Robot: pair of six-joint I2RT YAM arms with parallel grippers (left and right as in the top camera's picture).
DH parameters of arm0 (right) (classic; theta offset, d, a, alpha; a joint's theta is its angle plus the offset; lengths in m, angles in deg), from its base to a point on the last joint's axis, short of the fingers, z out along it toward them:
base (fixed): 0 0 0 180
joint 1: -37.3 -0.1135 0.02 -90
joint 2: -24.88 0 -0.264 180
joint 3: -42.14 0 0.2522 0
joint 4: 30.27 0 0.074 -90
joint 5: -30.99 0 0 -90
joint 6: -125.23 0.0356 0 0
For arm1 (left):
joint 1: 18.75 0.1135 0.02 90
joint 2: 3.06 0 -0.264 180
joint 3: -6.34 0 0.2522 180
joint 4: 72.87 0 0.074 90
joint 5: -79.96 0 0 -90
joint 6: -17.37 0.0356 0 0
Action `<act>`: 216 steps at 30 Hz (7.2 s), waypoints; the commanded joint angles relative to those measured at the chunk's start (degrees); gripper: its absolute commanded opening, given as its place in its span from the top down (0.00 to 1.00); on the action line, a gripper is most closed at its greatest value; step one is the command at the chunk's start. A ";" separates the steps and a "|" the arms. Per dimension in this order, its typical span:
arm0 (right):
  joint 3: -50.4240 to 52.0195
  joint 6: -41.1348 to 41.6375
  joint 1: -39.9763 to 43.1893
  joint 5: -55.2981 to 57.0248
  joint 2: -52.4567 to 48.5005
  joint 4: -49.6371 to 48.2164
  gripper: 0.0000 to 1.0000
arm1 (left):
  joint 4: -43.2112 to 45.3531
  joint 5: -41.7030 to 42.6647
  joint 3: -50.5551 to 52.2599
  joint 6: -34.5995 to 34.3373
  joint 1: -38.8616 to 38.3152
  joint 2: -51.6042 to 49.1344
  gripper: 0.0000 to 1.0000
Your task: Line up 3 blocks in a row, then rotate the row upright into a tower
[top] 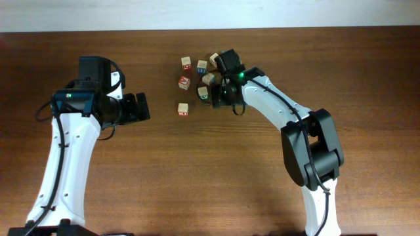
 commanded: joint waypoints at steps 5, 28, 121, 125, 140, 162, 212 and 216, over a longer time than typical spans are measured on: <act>-0.85 -2.21 -0.24 4.20 -2.34 -7.85 0.42 | -0.04 0.42 -0.98 -0.48 -0.02 -0.02 0.01; -1.18 3.04 -0.15 -12.33 -3.61 11.39 0.72 | -0.02 0.42 -0.98 -0.50 -0.02 -0.02 0.01; -24.44 3.23 -6.99 -12.66 -17.20 30.56 0.67 | -1.97 -7.28 -5.92 -1.36 0.15 -0.02 0.01; -24.44 3.23 -6.99 -12.66 -17.11 30.67 0.67 | -1.99 -7.28 -5.92 -1.33 0.15 -0.02 0.01; -25.40 3.26 -10.67 -14.93 -16.48 38.99 0.67 | -1.97 -11.41 -5.95 -1.36 0.26 -0.02 0.01; -30.86 5.46 -11.06 -1.64 -16.48 46.64 0.50 | -2.19 -11.06 -5.95 -1.38 1.42 -0.02 0.01; -27.15 11.28 -14.05 -5.03 -17.22 27.26 0.69 | -3.67 -11.08 -8.61 -3.52 6.84 -0.02 0.01; -27.15 9.77 -14.10 -10.12 -17.22 32.46 0.69 | -3.65 -10.93 -8.61 -3.52 6.84 -0.02 0.01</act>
